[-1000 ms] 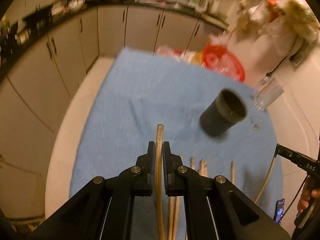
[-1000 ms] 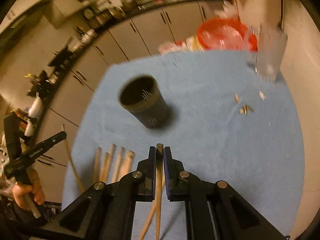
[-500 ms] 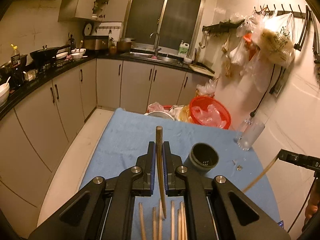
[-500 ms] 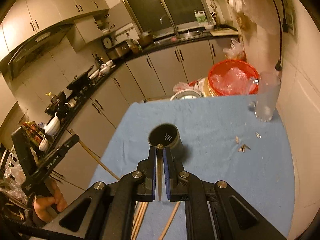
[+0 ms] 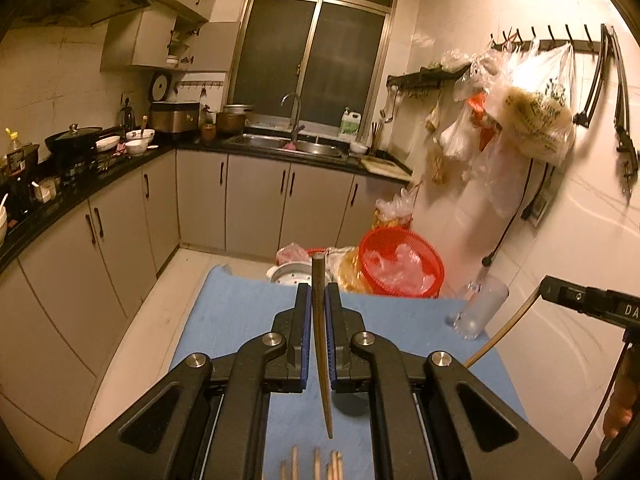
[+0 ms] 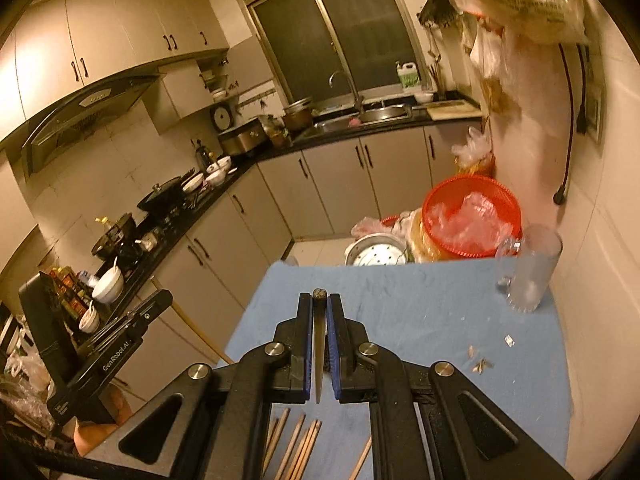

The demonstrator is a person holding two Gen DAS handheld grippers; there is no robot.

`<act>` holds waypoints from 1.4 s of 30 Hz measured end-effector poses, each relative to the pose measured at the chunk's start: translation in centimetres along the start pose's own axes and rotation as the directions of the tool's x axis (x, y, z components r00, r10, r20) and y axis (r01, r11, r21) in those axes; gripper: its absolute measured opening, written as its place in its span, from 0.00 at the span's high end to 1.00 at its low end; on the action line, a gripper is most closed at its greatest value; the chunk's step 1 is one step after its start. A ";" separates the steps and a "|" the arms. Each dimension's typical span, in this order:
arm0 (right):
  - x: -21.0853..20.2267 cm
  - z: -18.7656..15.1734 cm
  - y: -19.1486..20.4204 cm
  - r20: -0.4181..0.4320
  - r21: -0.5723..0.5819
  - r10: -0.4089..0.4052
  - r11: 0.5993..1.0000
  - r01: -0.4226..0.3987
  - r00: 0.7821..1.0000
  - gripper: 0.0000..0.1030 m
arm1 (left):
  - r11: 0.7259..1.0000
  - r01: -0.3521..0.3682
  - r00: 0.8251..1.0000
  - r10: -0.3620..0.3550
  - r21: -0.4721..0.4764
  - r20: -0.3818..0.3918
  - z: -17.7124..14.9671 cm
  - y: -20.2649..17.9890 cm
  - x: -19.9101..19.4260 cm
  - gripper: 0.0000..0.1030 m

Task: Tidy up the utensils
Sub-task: 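Lift the left gripper's chopstick into the black holder while the right gripper inserts its chopstick too, then open the left gripper over the holder while the right gripper opens too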

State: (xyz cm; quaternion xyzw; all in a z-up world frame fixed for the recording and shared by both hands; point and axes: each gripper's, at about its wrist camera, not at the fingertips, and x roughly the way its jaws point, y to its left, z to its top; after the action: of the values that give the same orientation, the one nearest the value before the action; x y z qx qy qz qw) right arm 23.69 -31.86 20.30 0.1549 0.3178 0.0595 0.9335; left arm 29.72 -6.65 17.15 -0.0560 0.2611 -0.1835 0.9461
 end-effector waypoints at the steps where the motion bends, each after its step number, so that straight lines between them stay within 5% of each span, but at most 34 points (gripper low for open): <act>1: 0.0 0.4 0.0 0.007 -0.002 -0.008 1.000 0.008 1.000 0.93 | 1.000 0.005 1.000 -0.005 -0.004 0.003 0.3 -0.1 0.2 0.94; 16: 2.4 2.8 -0.8 0.067 -0.033 -0.049 0.998 0.051 0.997 0.93 | 0.998 0.052 0.998 -0.050 -0.045 0.041 2.5 -2.6 5.1 0.94; 40: 10.2 -3.2 -4.5 -0.118 -0.002 -0.080 0.997 0.081 0.990 0.92 | 0.999 0.024 0.990 -0.027 -0.025 -0.140 -3.7 -2.5 12.6 0.94; 42: 10.1 -3.3 -4.6 -0.124 0.020 -0.069 0.997 0.072 0.990 0.86 | 0.999 0.023 0.988 -0.028 -0.034 -0.149 -3.9 -2.3 12.7 0.93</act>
State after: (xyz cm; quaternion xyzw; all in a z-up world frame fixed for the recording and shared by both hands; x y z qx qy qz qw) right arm 29.77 -33.26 10.50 0.1509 0.3809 0.0318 0.9117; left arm 37.12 -13.58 8.24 -0.0606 0.3334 -0.1951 0.9204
